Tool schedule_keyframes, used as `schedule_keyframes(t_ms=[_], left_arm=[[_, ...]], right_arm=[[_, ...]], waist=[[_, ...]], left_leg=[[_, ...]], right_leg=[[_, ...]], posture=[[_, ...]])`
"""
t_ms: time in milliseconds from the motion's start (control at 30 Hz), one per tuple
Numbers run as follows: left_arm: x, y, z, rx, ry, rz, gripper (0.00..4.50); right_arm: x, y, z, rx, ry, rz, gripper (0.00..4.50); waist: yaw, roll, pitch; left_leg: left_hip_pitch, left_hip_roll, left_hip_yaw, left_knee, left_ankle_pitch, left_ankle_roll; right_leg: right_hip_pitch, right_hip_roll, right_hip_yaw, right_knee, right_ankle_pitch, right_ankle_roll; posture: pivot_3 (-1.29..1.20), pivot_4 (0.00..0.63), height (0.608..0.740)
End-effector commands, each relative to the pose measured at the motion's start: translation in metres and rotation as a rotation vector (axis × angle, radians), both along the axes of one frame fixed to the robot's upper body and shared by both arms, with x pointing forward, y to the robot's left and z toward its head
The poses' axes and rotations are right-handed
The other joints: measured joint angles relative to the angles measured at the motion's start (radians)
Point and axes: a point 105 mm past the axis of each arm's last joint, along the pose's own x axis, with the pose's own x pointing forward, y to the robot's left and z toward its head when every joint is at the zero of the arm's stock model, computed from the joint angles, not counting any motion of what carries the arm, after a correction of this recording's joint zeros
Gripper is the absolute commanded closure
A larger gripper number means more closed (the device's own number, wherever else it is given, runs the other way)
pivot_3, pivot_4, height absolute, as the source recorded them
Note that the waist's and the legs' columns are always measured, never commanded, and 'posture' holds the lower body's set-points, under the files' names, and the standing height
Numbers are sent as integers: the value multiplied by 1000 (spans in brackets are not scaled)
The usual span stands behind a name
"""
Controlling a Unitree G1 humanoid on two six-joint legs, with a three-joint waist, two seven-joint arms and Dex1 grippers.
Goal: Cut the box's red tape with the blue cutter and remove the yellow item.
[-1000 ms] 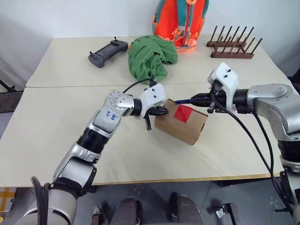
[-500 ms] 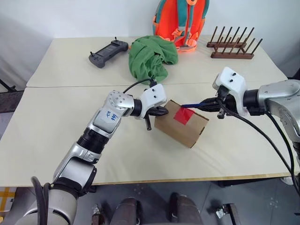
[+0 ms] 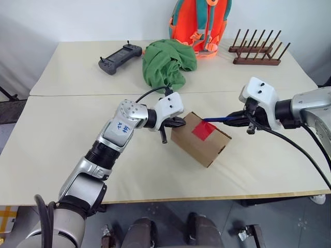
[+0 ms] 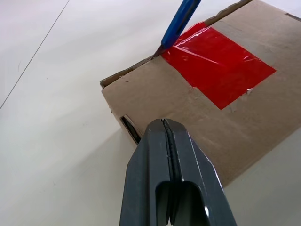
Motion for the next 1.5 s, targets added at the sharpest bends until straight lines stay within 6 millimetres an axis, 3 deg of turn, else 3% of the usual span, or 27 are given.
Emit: schedule_keyframes(t_ms=[33,333,500,933,1500], left_arm=[[4,6,-7,19,9,35,4500],[2,3,-8,14,11,33,4500],[-1,-1,-11,13,16,25,4500],[-29,-17,-20,36,69,-84,4500],[-16,-17,-31,83,62,-32,4500]], right_arm=[[-5,-5,0,-32,24,-13,4333],[-15,11,12,37,75,-33,4333],[-15,11,5,19,135,-140,4333],[-16,22,12,67,144,-215,4333],[-25,20,26,30,154,-227,4333]], waist=[[0,0,0],[-1,0,0],[-1,0,0],[-3,0,0],[1,0,0]], left_leg=[[0,0,0,0,0,0],[0,0,0,0,0,0],[0,0,-1,0,0,0],[0,0,-1,0,0,0],[0,0,-2,0,0,0]], right_leg=[[0,0,0,0,0,0],[0,0,0,0,0,0],[0,0,0,0,0,0],[0,0,0,0,0,0],[0,-1,0,0,0,0]], posture=[[0,150,740],[0,150,740],[0,150,740],[0,150,740],[0,150,740]])
